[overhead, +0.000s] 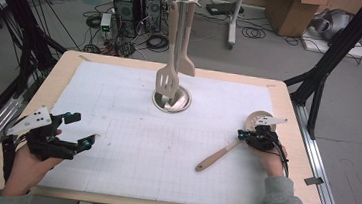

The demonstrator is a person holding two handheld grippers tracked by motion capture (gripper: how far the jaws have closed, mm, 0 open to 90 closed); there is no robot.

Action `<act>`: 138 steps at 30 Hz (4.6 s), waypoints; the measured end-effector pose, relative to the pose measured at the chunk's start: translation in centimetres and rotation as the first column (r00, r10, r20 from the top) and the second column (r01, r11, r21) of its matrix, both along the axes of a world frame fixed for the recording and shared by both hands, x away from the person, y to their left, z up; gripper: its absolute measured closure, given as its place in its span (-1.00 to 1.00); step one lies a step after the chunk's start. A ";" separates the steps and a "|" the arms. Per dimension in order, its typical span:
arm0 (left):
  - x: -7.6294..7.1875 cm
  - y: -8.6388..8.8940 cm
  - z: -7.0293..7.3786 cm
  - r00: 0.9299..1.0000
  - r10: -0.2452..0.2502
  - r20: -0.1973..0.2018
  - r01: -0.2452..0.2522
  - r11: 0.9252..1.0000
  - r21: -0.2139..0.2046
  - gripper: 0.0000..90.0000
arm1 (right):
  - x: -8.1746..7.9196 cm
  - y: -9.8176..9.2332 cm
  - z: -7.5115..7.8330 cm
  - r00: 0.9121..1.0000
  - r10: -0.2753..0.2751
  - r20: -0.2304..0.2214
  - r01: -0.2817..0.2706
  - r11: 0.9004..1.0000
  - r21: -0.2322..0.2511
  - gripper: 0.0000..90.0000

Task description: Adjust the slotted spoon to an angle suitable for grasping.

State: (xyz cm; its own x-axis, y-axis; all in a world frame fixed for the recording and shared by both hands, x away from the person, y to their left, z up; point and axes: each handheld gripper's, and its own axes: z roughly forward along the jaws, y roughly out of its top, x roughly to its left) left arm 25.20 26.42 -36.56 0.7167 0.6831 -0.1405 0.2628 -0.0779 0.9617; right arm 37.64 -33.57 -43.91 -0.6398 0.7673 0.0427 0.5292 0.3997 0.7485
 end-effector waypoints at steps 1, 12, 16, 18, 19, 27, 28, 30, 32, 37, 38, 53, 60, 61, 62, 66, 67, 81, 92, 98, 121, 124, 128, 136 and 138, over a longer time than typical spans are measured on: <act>0.0 0.0 0.0 1.000 0.000 0.000 0.000 1.000 0.000 -0.91 | -0.1 0.0 0.0 1.000 0.002 0.003 -0.002 1.000 -0.010 0.99; 0.2 -0.4 0.0 1.000 -0.010 -0.001 0.010 1.000 0.004 -0.91 | -2.2 -1.3 -0.1 1.000 -0.005 0.012 0.005 1.000 0.012 0.99; 0.4 -0.7 -0.1 1.000 -0.017 -0.005 0.017 1.000 0.007 -0.91 | -3.1 -1.5 0.1 0.998 0.035 0.042 -0.038 0.997 0.062 0.99; 0.4 -0.8 -0.1 1.000 -0.017 -0.006 0.017 1.000 0.005 -0.91 | -3.9 -1.3 0.4 0.996 0.070 0.053 -0.074 0.995 0.074 0.99; 0.5 -0.8 -0.1 1.000 -0.019 -0.006 0.019 1.000 0.009 -0.91 | -4.4 -1.0 0.6 0.994 0.092 0.055 -0.095 0.993 0.069 0.99; 0.7 -1.2 0.0 1.000 -0.029 -0.004 0.029 1.000 0.009 -0.91 | -7.6 1.4 0.9 0.970 0.234 0.068 -0.238 0.970 0.057 0.99; 0.7 -1.2 0.0 1.000 -0.028 -0.002 0.028 1.000 0.008 -0.91 | -7.8 1.6 0.8 0.968 0.244 0.066 -0.248 0.967 0.060 0.99; 0.7 -1.1 0.1 1.000 -0.026 0.000 0.026 1.000 0.003 -0.91 | -8.2 1.9 0.6 0.964 0.259 0.056 -0.263 0.962 0.068 0.99; 0.7 -0.9 0.1 1.000 -0.020 -0.001 0.020 1.000 0.002 -0.91 | -8.5 2.0 0.3 0.961 0.272 0.054 -0.275 0.959 0.070 0.99; 0.6 -0.7 0.1 1.000 -0.021 0.001 0.021 1.000 0.003 -0.91 | -9.1 1.9 0.0 0.958 0.284 0.038 -0.287 0.954 0.083 0.99; 0.6 -0.7 0.2 1.000 -0.020 0.004 0.020 1.000 0.001 -0.91 | -9.2 1.9 -0.1 0.956 0.291 0.034 -0.293 0.953 0.076 0.99; 0.5 -0.9 0.1 1.000 -0.015 -0.001 0.015 1.000 0.007 -0.91 | -8.4 4.4 -0.7 0.963 0.265 0.041 -0.268 0.962 0.060 0.99; 0.5 -0.8 0.1 1.000 -0.016 0.002 0.016 1.000 0.004 -0.91 | -6.2 7.0 -0.4 0.973 0.223 0.053 -0.225 0.974 0.024 0.99; 0.4 -0.8 0.2 1.000 -0.016 0.002 0.016 1.000 0.004 -0.91 | -5.9 7.3 -0.4 0.976 0.214 0.049 -0.216 0.976 0.030 0.99; 0.4 -0.7 0.2 1.000 -0.015 0.005 0.015 1.000 0.002 -0.91 | -5.5 7.5 -0.5 0.977 0.207 0.049 -0.208 0.977 0.034 0.99; 0.4 -0.6 0.3 1.000 -0.014 0.006 0.014 1.000 -0.002 -0.91 | -4.2 8.0 -0.7 0.981 0.189 0.045 -0.192 0.979 0.065 0.99; 0.4 -0.6 0.2 1.000 -0.014 0.006 0.014 1.000 -0.004 -0.91 | -3.9 8.1 -0.7 0.981 0.187 0.045 -0.189 0.980 0.068 0.99; 0.3 -0.6 0.2 1.000 -0.019 0.005 0.019 1.000 -0.005 -0.91 | -0.1 10.1 -0.7 0.995 0.074 0.067 -0.077 0.996 0.041 0.99; 0.2 -0.6 0.2 1.000 -0.019 0.006 0.019 1.000 -0.005 -0.91 | 1.7 10.6 -0.8 0.997 0.013 0.081 -0.015 0.999 0.030 0.99; 0.3 -0.9 0.1 1.000 -0.026 0.001 0.026 1.000 0.002 -0.91 | 2.2 10.6 -0.9 0.997 -0.009 0.078 0.007 1.000 0.030 0.99; 0.1 -0.7 0.2 1.000 -0.020 0.003 0.020 1.000 -0.001 -0.91 | 2.0 7.0 2.8 0.993 -0.013 0.116 -0.005 0.989 0.151 0.99; 0.1 -0.8 0.2 1.000 -0.024 0.005 0.024 1.000 0.003 -0.91 | 1.4 6.2 3.8 0.992 0.024 0.126 -0.041 0.990 0.135 0.99; 0.2 -0.9 0.0 1.000 -0.025 0.000 0.025 1.000 0.007 -0.91 | 1.1 5.0 4.6 0.990 0.055 0.132 -0.072 0.990 0.125 0.99; 0.4 -1.0 -0.2 1.000 -0.028 -0.010 0.028 1.000 0.013 -0.91 | 1.5 3.1 3.8 0.997 0.002 0.080 -0.007 0.998 0.055 0.99; 0.3 -1.0 -0.2 1.000 -0.026 -0.005 0.026 1.000 0.009 -0.91 | 1.7 3.0 3.6 0.997 -0.009 0.073 0.005 0.999 0.048 0.99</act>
